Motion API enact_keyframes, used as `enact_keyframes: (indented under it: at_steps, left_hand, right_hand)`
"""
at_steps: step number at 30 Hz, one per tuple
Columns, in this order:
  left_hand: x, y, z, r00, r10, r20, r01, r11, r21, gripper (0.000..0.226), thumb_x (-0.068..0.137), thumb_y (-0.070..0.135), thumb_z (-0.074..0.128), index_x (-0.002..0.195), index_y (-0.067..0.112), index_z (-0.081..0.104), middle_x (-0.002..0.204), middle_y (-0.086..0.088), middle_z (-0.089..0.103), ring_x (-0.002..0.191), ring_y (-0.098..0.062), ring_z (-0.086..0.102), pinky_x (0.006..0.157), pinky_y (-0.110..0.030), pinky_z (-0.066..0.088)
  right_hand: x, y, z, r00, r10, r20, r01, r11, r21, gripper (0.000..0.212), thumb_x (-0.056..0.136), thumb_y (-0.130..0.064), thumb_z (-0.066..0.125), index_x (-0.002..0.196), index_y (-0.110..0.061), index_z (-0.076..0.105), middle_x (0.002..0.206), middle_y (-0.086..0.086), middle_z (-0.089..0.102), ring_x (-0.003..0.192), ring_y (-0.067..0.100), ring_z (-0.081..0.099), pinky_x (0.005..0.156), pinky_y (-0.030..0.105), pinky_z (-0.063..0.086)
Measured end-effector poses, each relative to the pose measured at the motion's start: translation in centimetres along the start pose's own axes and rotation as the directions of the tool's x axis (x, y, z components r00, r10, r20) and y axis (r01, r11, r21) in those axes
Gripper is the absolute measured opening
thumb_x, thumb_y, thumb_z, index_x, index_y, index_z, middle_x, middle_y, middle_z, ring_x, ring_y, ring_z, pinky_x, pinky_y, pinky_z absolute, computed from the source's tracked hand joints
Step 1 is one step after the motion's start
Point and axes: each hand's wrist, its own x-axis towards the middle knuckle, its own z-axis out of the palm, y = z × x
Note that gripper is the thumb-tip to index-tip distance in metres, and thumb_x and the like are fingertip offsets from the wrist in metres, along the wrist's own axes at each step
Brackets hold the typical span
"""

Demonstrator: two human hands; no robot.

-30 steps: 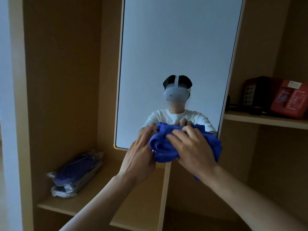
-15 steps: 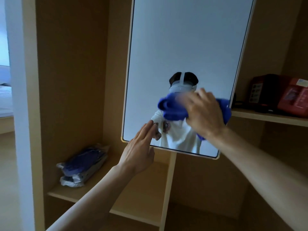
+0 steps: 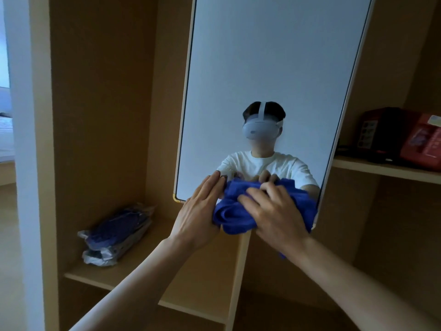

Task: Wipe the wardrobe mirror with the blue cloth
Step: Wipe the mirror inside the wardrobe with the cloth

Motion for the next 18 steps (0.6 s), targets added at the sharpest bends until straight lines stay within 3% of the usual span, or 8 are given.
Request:
enact_keyframes:
  at_steps: [5,9,12,15,18]
  left_hand:
    - [0.3,-0.1,-0.9,1.0,-0.001,0.018,0.001,1.0,0.007,0.089,0.088,0.002,0.061,0.163,0.022,0.018,0.17,0.01,0.015,0.152,-0.015,0.027,0.103,-0.033,0.052]
    - [0.3,0.0,-1.1,1.0,-0.023,0.0,0.023,1.0,-0.003,0.076,0.091,0.006,0.058,0.158,0.028,0.028,0.165,0.012,0.024,0.144,-0.018,0.04,0.093,-0.035,0.056]
    - [0.5,0.0,-1.2,0.999,-0.052,0.013,0.052,0.998,-0.023,0.084,0.096,0.011,0.058,0.163,0.032,0.012,0.168,0.017,0.013,0.146,-0.014,0.037,0.094,-0.033,0.056]
    - [0.9,-0.2,-1.7,0.998,-0.063,-0.008,0.062,0.997,-0.054,0.084,0.096,0.013,0.059,0.162,0.033,0.01,0.165,0.017,0.017,0.133,-0.017,0.05,0.075,-0.023,0.053]
    - [1.3,-0.5,-1.4,0.997,-0.062,-0.044,0.06,0.996,-0.06,0.067,0.095,0.012,0.06,0.153,0.028,0.031,0.156,0.011,0.031,0.115,-0.021,0.061,0.061,-0.007,0.039]
  right_hand:
    - [0.3,0.5,-0.4,0.999,-0.029,0.021,0.029,1.0,0.001,0.032,0.089,-0.012,0.064,0.12,-0.016,0.067,0.115,0.005,0.069,0.101,0.031,0.059,0.081,0.042,0.048]
    - [5.8,2.7,-3.1,0.996,0.058,-0.073,-0.063,0.996,-0.058,0.041,0.083,-0.006,0.046,0.119,-0.015,0.064,0.114,0.008,0.067,0.099,0.035,0.055,0.084,0.045,0.043]
    - [10.1,4.3,-4.9,0.978,0.165,-0.125,-0.173,0.984,-0.049,0.044,0.076,-0.004,0.057,0.118,-0.013,0.066,0.109,0.007,0.07,0.095,0.035,0.054,0.079,0.047,0.043]
    - [9.9,3.6,-4.4,0.983,0.13,-0.128,-0.142,0.986,-0.083,0.039,0.082,-0.007,0.047,0.116,-0.014,0.065,0.107,0.005,0.069,0.095,0.034,0.053,0.08,0.045,0.042]
    - [7.2,2.2,-2.7,0.989,0.092,-0.114,-0.102,0.991,-0.083,0.041,0.082,-0.006,0.05,0.12,-0.016,0.063,0.107,0.004,0.067,0.096,0.033,0.053,0.087,0.046,0.042]
